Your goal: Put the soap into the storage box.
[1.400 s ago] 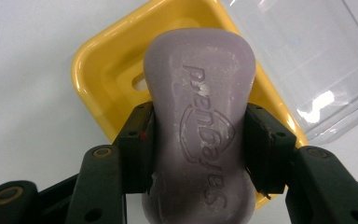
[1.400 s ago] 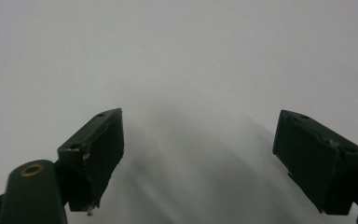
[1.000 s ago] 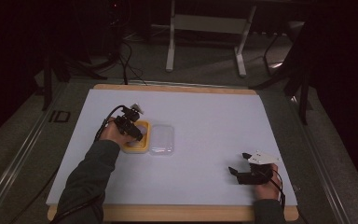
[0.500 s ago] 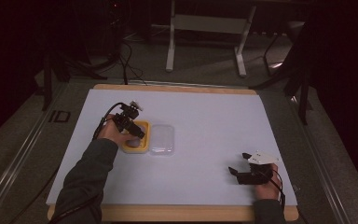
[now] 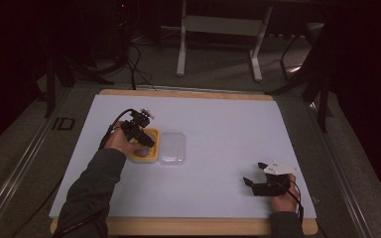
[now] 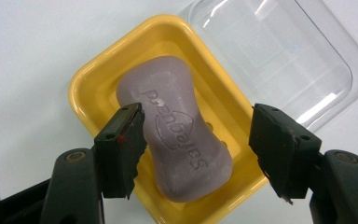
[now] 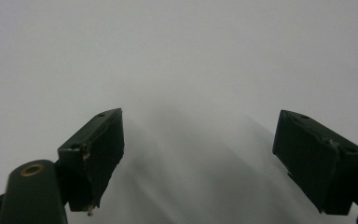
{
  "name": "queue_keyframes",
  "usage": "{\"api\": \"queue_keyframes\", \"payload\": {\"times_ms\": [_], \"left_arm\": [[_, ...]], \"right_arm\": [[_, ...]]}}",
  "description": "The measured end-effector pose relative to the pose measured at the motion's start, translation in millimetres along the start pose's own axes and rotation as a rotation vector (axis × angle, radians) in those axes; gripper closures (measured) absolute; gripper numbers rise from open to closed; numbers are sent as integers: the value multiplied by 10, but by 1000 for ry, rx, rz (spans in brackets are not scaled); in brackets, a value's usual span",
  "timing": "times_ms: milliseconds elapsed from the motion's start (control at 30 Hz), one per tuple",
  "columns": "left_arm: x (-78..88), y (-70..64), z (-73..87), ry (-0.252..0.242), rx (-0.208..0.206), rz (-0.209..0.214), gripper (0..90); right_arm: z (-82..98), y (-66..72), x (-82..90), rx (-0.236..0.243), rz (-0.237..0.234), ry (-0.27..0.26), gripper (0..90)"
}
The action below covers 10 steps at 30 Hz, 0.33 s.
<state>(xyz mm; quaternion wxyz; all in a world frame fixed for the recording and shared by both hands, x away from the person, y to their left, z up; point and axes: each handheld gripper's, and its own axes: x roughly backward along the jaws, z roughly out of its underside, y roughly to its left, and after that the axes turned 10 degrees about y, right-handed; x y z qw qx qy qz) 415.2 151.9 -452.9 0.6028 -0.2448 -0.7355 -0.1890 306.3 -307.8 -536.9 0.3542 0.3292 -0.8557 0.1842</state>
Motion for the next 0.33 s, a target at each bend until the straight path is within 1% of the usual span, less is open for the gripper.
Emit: {"api": "queue_keyframes", "payload": {"times_ms": [133,233,300,333], "left_arm": [[19,-16,19,-14,-2,-3,361],[36,-48,40,-34,-8,-4,361],[41,-64,47,-39,-15,-5,361],[41,-113,61,-55,-24,-3,361]], "right_arm": [[0,0,-1,0,0,1,161],[0,0,0,-1,0,0,161],[0,0,-1,-1,0,1,161],[-1,0,-1,-2,-1,2,161]]}}
